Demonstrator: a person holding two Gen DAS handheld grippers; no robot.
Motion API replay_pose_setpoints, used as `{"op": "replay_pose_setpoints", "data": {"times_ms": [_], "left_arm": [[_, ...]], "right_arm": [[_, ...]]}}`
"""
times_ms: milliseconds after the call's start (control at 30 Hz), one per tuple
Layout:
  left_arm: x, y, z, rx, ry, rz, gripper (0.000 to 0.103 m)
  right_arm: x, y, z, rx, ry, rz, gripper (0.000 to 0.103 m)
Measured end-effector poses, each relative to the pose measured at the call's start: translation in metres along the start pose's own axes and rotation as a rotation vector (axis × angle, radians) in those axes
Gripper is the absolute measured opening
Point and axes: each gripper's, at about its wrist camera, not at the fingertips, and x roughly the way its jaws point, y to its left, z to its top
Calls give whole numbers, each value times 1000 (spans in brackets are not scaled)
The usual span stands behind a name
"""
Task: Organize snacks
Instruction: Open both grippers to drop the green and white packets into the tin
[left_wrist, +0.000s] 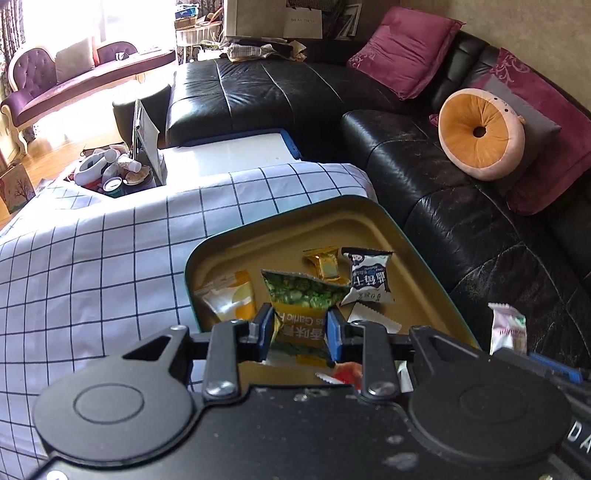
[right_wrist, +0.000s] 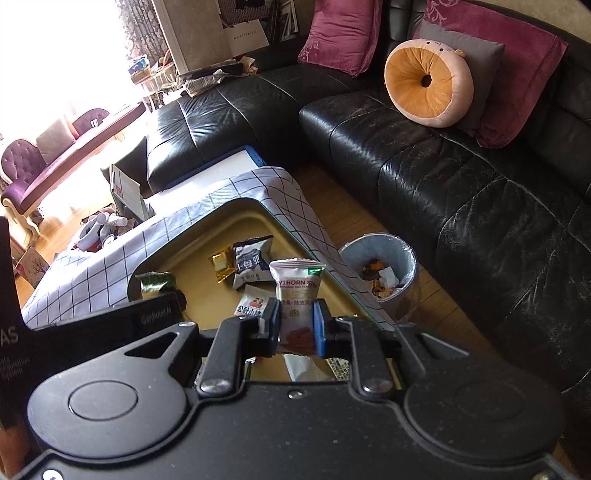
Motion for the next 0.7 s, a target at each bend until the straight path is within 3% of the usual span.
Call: {"op": "replay_pose_setpoints", "data": {"times_ms": [33, 100, 333, 700], "left_arm": [[0, -1, 0, -2, -6, 8, 33], [-1, -2, 0, -6, -18, 18, 47], [-3, -2, -2, 12, -17, 60, 48], [-20, 11, -29, 14, 1, 76, 49]], "right_arm": [[0, -1, 0, 2, 3, 6, 27], [-1, -2, 0, -1, 8, 24, 27], [-3, -2, 0, -39, 43, 76, 34], [-10, -1, -6, -30, 29, 74, 34]]}}
